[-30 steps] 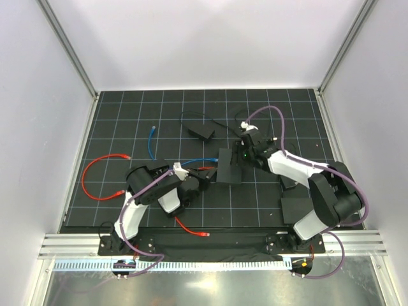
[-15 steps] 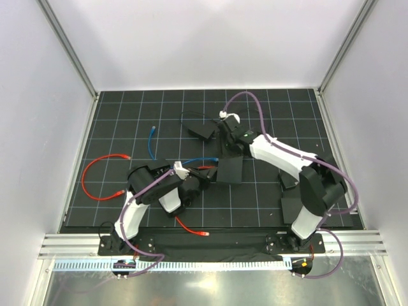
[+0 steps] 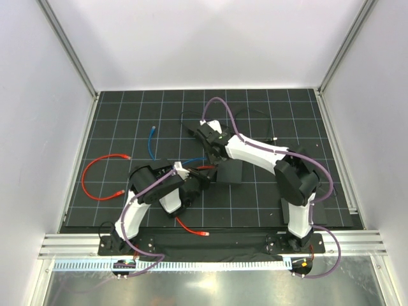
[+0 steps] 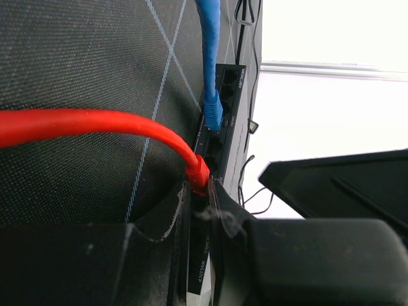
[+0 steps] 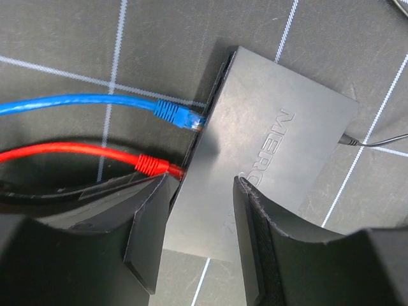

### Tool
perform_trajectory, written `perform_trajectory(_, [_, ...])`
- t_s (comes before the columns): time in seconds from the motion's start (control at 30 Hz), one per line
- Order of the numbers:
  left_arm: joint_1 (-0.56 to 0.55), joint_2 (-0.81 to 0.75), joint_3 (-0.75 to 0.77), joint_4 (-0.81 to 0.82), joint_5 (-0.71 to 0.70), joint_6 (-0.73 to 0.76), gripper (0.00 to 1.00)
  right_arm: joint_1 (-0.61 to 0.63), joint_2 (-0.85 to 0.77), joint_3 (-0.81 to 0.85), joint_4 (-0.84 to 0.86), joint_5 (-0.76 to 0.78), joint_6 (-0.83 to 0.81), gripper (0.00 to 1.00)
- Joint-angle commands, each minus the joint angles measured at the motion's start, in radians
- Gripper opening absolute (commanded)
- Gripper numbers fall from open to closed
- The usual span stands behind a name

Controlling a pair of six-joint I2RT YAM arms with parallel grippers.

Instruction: Pull the plug from the switch port

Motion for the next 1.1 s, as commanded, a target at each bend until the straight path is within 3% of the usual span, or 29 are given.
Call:
perform_trajectory(0.0, [0.000, 0.033, -0.009, -0.023, -0.040, 0.058, 0.00, 0.011, 0.031, 0.057, -0.044, 0.069, 0.019, 0.52])
perform_trajectory(0.47, [0.011, 0.051, -0.044, 0.046, -0.077, 0.041, 0.00, 0.043, 0.111, 0.040, -0.084, 0.183, 0.023, 0.53])
perform_trajectory(0.9, [0.113, 0.010, -0.162, 0.134, -0.120, 0.070, 0.00, 0.048, 0.020, -0.181, 0.093, 0.211, -0.058, 0.54])
perform_trajectory(1.07, [0.109, -0.001, -0.134, 0.138, -0.055, 0.110, 0.00, 0.048, -0.044, -0.211, 0.212, 0.155, -0.115, 0.57])
